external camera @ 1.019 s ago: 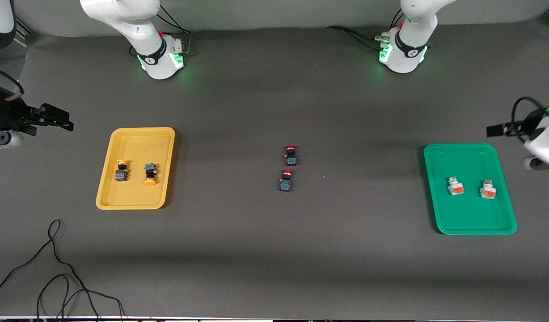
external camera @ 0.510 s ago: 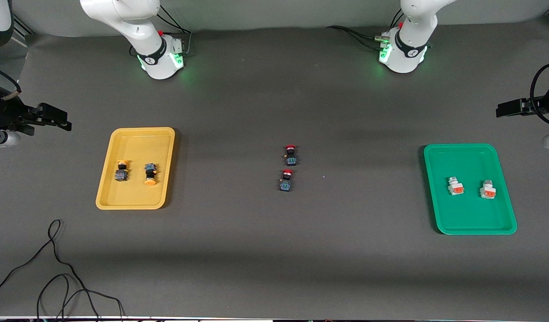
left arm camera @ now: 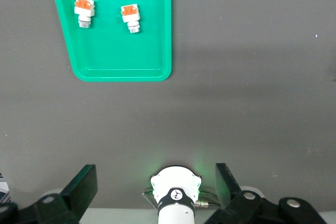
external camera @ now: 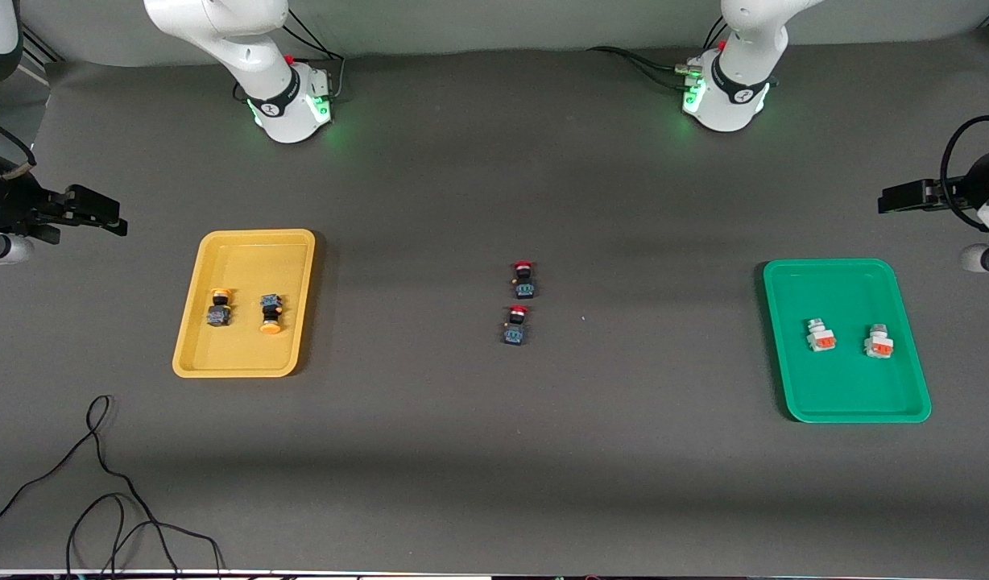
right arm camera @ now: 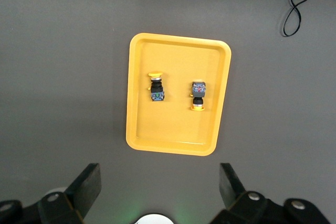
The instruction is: Place green and yellow buttons in trays
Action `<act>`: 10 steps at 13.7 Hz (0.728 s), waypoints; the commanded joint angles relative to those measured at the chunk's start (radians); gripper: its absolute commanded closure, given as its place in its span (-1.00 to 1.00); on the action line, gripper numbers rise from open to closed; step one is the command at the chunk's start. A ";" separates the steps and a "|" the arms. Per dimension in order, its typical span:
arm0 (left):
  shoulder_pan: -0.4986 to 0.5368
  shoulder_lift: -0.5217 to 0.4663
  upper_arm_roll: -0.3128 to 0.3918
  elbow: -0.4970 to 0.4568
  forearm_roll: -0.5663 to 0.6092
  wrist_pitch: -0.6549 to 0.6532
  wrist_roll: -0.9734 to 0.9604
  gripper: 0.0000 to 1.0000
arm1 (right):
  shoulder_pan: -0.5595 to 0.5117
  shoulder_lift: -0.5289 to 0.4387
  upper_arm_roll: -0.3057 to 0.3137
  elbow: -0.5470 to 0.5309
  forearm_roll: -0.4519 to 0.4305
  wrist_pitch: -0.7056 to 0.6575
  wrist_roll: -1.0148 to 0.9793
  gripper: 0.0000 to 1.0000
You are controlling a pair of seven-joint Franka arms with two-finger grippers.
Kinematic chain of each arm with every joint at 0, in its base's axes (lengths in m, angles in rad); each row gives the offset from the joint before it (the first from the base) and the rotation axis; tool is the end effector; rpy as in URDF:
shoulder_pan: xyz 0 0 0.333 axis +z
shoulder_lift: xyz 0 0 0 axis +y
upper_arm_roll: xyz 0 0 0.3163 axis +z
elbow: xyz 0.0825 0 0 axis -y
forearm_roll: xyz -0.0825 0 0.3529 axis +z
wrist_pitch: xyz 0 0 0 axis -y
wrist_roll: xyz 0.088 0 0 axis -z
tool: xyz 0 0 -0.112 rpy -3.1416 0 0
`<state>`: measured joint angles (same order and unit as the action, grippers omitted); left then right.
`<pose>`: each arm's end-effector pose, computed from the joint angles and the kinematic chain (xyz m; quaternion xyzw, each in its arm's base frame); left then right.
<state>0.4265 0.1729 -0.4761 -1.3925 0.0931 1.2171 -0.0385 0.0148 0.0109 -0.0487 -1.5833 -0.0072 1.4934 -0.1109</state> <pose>0.5288 0.0098 0.5883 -0.9864 0.0002 0.1636 0.0135 0.5166 -0.0182 0.6023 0.9980 0.0383 -0.0505 0.0002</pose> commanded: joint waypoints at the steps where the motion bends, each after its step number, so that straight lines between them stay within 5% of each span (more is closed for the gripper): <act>1: -0.279 -0.018 0.278 0.026 -0.009 -0.018 0.008 -0.99 | 0.014 0.000 -0.010 0.011 -0.010 0.005 0.023 -1.00; 4: -0.538 -0.038 0.520 0.009 -0.018 0.016 0.008 -0.99 | 0.014 0.001 -0.010 0.011 -0.010 0.007 0.023 -1.00; 10: -0.572 -0.260 0.533 -0.357 -0.039 0.364 0.011 -0.99 | 0.014 0.001 -0.010 0.011 -0.010 0.008 0.022 -1.00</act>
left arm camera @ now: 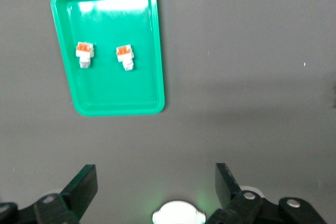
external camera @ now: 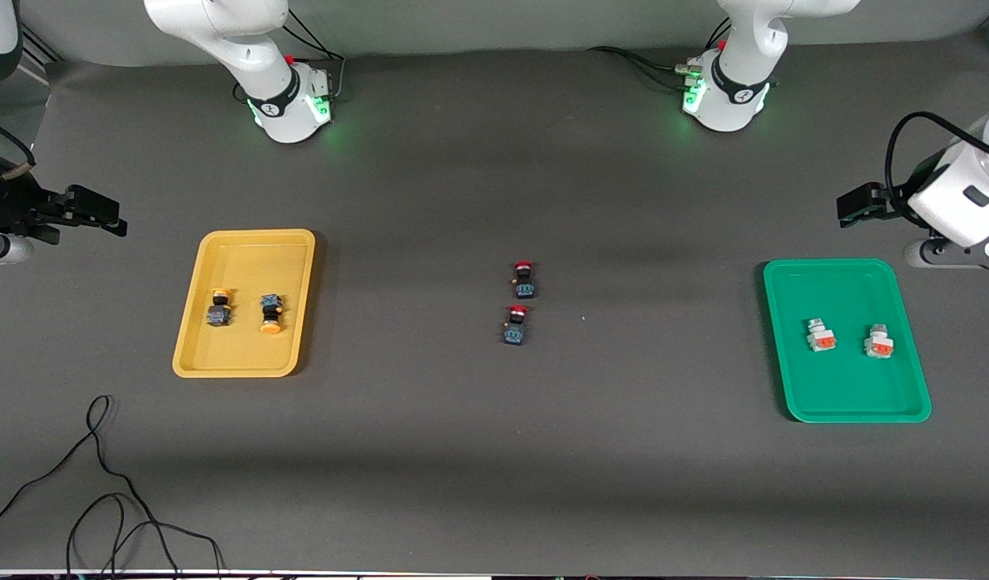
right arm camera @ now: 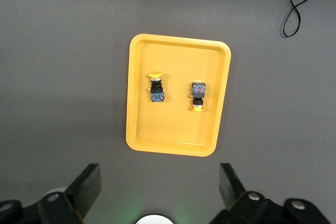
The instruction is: Place green and yellow buttons in trays
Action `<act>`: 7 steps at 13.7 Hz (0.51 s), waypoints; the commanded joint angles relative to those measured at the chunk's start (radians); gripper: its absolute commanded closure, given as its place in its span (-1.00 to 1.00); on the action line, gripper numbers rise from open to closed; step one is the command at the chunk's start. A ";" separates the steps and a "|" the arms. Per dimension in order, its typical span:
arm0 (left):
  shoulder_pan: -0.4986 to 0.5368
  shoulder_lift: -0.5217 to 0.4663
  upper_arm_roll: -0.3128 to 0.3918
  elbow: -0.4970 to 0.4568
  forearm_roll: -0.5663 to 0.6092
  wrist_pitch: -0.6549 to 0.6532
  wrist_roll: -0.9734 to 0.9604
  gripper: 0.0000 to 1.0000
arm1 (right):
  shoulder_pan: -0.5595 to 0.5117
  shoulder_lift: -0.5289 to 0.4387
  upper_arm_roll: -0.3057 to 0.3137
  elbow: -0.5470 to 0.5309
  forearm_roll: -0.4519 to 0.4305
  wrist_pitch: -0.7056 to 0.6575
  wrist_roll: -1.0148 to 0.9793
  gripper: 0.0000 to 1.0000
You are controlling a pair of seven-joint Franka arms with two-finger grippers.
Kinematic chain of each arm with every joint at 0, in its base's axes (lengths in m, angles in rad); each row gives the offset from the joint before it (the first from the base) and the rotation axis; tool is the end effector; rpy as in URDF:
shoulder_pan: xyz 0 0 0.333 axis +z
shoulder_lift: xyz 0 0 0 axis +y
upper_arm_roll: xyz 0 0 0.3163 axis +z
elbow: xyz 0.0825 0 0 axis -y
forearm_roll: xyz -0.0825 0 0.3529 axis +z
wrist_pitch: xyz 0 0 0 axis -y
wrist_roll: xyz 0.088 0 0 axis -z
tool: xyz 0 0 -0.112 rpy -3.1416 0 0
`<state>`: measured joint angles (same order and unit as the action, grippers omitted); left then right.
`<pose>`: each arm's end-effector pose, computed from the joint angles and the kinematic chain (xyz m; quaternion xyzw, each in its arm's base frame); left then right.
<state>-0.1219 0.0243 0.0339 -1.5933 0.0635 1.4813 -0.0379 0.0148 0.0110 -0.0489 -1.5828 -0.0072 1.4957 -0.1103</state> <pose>0.5171 -0.0382 0.5904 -0.9969 0.0243 0.0659 0.0364 0.5170 -0.0183 0.6027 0.9981 0.0379 -0.0492 0.0003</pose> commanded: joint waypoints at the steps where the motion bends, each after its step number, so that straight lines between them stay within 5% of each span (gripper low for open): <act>1: -0.024 -0.104 0.020 -0.152 -0.008 0.105 0.010 -0.99 | 0.014 0.001 -0.009 0.011 -0.010 0.006 0.021 -1.00; 7: -0.022 -0.024 0.003 -0.062 -0.008 0.057 0.009 -0.99 | 0.014 0.001 -0.009 0.011 -0.010 0.006 0.021 -1.00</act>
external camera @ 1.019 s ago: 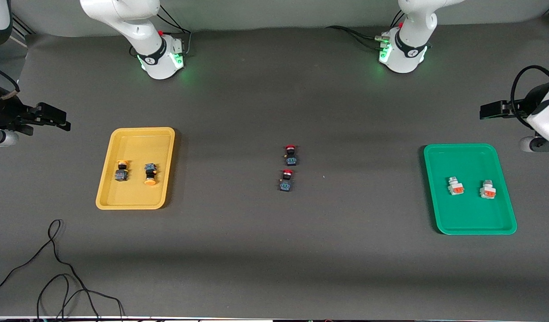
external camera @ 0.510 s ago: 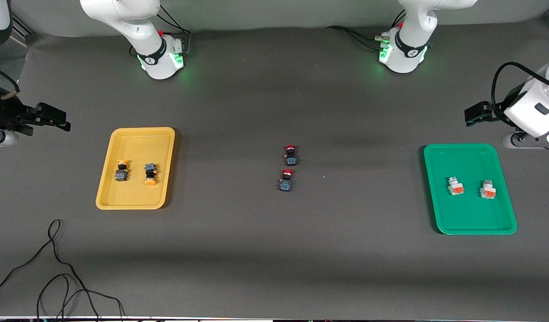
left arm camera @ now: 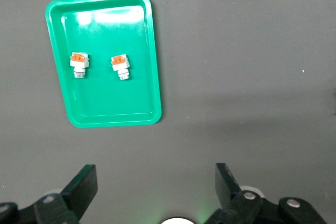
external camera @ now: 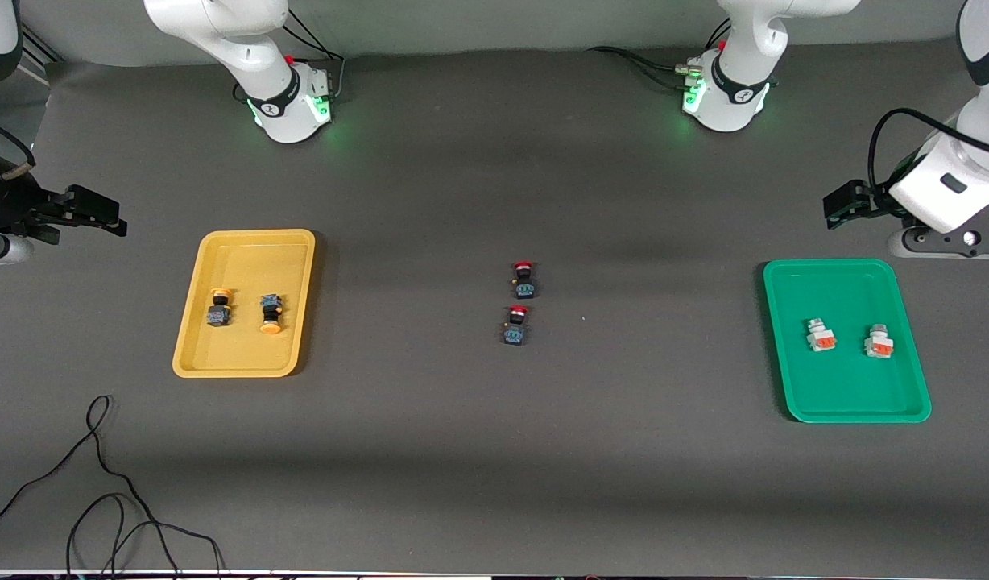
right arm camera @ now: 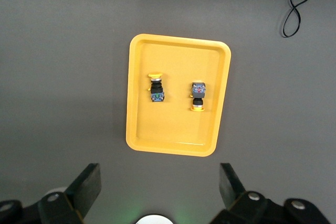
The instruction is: Place green and yellow buttons in trays
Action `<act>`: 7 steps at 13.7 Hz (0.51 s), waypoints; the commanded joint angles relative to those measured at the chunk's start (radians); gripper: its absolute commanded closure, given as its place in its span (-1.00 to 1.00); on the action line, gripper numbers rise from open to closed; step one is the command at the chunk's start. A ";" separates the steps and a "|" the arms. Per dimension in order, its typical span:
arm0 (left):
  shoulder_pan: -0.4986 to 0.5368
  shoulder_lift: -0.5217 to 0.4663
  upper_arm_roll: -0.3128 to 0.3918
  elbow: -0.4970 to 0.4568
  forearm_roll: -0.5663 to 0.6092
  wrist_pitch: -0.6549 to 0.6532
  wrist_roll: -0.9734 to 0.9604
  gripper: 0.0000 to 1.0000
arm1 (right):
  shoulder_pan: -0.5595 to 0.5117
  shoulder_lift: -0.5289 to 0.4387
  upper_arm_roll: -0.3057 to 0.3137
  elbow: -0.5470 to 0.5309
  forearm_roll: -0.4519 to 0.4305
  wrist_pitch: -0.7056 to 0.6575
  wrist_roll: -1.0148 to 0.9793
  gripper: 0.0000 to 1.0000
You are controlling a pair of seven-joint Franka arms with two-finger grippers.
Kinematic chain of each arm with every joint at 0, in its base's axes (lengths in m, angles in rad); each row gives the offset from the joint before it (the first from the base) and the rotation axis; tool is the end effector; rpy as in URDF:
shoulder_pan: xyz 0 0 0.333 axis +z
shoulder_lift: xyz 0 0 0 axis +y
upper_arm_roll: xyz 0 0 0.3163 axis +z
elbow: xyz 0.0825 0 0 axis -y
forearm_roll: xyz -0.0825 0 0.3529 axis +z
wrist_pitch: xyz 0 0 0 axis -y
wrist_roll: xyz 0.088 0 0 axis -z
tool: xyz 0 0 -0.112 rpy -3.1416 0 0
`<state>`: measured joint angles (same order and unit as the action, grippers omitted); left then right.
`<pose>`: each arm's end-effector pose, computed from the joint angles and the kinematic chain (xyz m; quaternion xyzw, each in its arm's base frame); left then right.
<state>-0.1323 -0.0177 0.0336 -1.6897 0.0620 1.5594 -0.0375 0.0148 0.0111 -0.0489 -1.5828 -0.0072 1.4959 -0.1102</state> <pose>0.5094 -0.0433 0.5762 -0.9974 0.0319 0.0540 0.0344 0.5170 -0.0183 0.6026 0.9981 0.0379 -0.0491 0.0003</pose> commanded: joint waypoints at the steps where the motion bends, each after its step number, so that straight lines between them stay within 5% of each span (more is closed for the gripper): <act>1: -0.012 0.018 0.003 0.035 -0.008 -0.021 0.008 -0.99 | 0.014 0.001 -0.009 0.010 -0.010 0.006 0.021 -1.00; 7: -0.001 0.021 0.006 0.028 -0.108 -0.015 0.031 -1.00 | 0.014 0.001 -0.009 0.010 -0.010 0.007 0.020 -1.00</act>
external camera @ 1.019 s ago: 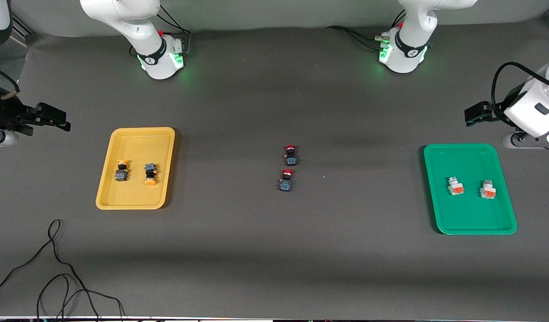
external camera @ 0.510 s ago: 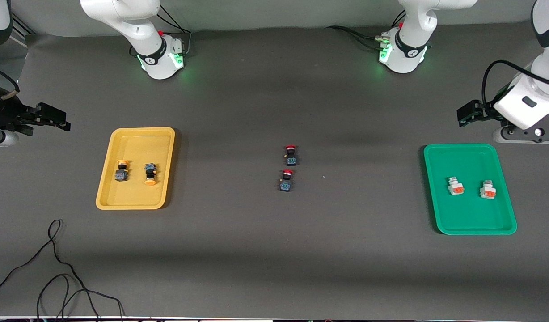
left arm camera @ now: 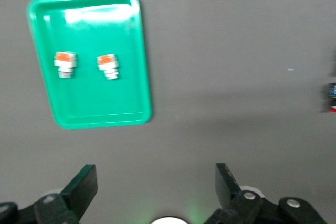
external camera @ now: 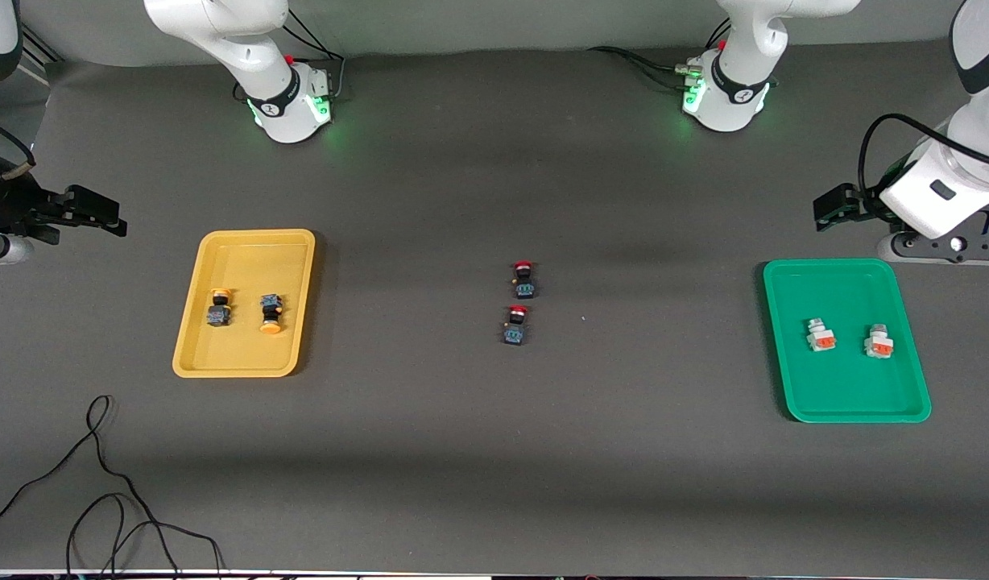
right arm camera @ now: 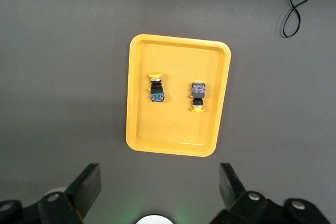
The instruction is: Place green and yellow buttons in trays
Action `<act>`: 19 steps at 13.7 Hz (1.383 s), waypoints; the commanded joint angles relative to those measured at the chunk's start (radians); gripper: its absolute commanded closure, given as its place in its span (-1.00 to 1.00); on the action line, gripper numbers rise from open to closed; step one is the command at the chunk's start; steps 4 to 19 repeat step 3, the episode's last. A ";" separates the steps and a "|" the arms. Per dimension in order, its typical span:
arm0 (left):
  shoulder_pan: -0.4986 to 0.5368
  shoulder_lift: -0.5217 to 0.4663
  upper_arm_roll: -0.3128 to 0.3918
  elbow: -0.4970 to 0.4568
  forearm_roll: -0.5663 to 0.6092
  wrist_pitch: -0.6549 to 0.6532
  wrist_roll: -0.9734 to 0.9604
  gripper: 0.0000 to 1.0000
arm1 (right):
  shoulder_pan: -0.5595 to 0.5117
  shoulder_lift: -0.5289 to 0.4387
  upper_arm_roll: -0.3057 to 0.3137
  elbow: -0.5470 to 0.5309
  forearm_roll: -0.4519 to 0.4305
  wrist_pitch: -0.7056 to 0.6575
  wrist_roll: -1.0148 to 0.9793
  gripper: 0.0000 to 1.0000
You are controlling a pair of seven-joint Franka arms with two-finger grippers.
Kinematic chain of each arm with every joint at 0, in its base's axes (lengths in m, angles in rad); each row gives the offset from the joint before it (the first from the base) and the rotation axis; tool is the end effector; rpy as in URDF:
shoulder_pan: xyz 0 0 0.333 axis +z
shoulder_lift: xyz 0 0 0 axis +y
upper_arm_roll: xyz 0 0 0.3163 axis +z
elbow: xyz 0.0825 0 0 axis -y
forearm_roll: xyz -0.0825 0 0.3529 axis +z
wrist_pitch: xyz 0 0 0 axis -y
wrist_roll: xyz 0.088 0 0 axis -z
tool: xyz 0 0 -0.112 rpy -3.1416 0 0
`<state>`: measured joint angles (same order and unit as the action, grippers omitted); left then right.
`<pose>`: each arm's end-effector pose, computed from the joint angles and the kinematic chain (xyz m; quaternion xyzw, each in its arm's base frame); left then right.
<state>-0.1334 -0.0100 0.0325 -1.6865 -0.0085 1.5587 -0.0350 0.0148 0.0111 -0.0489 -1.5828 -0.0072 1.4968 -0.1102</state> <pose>0.5105 -0.0526 0.5734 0.9977 -0.0327 -0.0590 0.0004 0.5171 -0.0183 0.6027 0.9981 0.0379 -0.0487 0.0004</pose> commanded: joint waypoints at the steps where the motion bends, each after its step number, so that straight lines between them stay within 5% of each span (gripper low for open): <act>1: -0.003 0.018 0.006 0.025 -0.037 -0.005 0.029 -1.00 | 0.014 0.001 -0.009 0.010 -0.010 0.007 0.020 -1.00; 19: -0.005 0.019 0.006 0.025 -0.037 0.000 0.030 -0.99 | 0.014 0.001 -0.009 0.010 -0.010 0.007 0.020 -1.00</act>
